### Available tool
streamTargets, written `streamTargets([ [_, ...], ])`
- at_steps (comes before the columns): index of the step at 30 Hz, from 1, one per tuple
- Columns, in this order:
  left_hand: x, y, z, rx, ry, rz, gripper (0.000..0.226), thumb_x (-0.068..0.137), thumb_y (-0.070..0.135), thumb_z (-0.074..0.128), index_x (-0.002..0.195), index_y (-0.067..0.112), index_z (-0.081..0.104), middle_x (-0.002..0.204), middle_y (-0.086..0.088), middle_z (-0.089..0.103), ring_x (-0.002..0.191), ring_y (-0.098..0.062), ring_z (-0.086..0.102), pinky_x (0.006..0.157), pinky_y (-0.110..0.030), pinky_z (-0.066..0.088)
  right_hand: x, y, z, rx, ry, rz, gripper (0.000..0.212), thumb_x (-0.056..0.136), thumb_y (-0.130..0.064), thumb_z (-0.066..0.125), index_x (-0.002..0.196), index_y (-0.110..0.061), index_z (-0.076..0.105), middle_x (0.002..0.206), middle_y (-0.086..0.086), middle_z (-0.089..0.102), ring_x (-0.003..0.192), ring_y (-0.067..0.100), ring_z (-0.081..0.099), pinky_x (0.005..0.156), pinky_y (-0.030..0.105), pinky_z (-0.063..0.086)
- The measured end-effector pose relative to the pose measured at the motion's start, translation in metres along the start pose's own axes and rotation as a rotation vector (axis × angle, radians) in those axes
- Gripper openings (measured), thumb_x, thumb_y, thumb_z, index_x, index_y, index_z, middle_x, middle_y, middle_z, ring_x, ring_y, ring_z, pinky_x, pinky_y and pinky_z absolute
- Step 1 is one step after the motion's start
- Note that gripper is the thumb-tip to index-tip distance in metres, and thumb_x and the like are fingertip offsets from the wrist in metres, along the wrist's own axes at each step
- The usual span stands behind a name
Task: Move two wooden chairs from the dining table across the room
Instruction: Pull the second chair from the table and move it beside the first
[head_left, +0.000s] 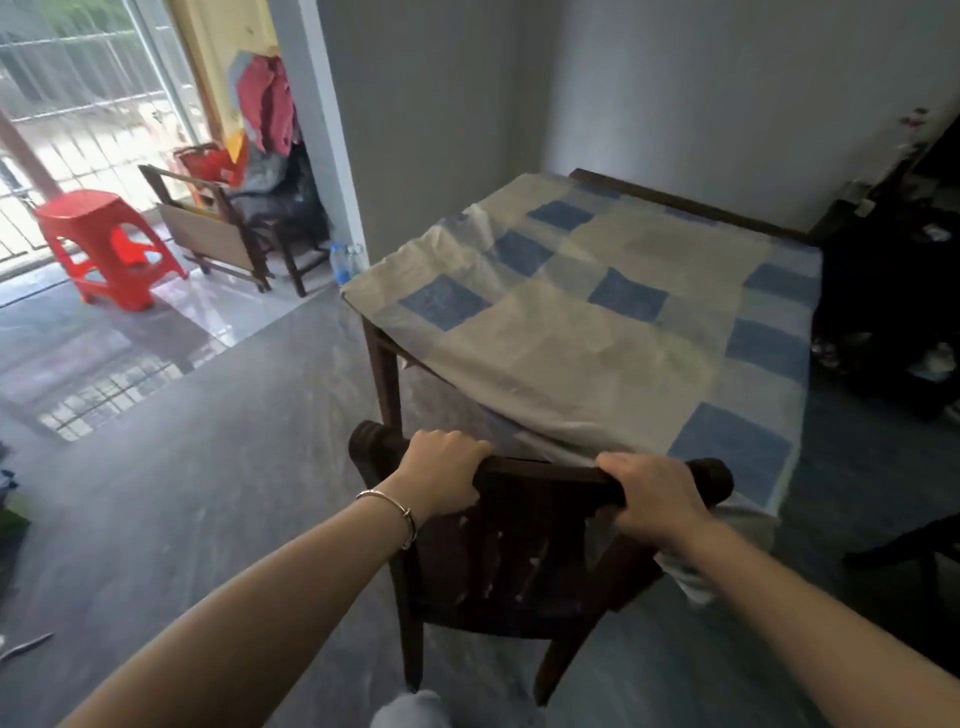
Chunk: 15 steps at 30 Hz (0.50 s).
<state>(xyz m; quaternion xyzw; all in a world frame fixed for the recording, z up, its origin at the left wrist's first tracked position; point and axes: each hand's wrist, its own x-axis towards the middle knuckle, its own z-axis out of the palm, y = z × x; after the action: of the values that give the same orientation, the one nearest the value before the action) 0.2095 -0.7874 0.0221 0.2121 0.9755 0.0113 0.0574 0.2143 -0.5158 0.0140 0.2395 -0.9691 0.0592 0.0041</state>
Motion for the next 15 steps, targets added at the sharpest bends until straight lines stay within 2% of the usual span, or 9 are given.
streamTargets([
  [4, -0.055, 0.045, 0.003, -0.043, 0.007, -0.133, 0.027, 0.072, 0.031, 0.061, 0.098, 0.026, 0.055, 0.093, 0.001, 0.065, 0.086, -0.026, 0.063, 0.066, -0.036, 0.047, -0.035, -0.001, -0.012, 0.009, -0.023, -0.13, 0.045, 0.063, -0.033, 0.067, 0.106, -0.024, 0.059, 0.103, -0.003, 0.068, 0.094, 0.023, 0.062, 0.07, 0.033, 0.048],
  [8, -0.099, 0.095, 0.004, -0.055, 0.004, -0.238, 0.03, 0.072, 0.031, 0.063, 0.101, 0.025, 0.056, 0.097, 0.0, 0.064, 0.089, -0.027, 0.062, 0.066, -0.036, 0.044, -0.074, 0.001, -0.02, 0.026, -0.022, -0.256, 0.032, 0.063, -0.03, 0.07, 0.091, -0.026, 0.056, 0.088, -0.006, 0.066, 0.082, 0.022, 0.062, 0.056, 0.029, 0.037],
  [15, -0.163, 0.21, -0.009, -0.018, -0.014, -0.367, 0.024, 0.075, 0.029, 0.062, 0.098, 0.025, 0.055, 0.095, -0.001, 0.065, 0.09, -0.027, 0.062, 0.064, -0.033, 0.038, -0.168, 0.026, -0.031, 0.065, 0.002, -0.395, 0.03, 0.06, -0.032, 0.073, 0.081, -0.026, 0.052, 0.078, -0.008, 0.063, 0.072, 0.021, 0.061, 0.053, 0.029, 0.033],
])
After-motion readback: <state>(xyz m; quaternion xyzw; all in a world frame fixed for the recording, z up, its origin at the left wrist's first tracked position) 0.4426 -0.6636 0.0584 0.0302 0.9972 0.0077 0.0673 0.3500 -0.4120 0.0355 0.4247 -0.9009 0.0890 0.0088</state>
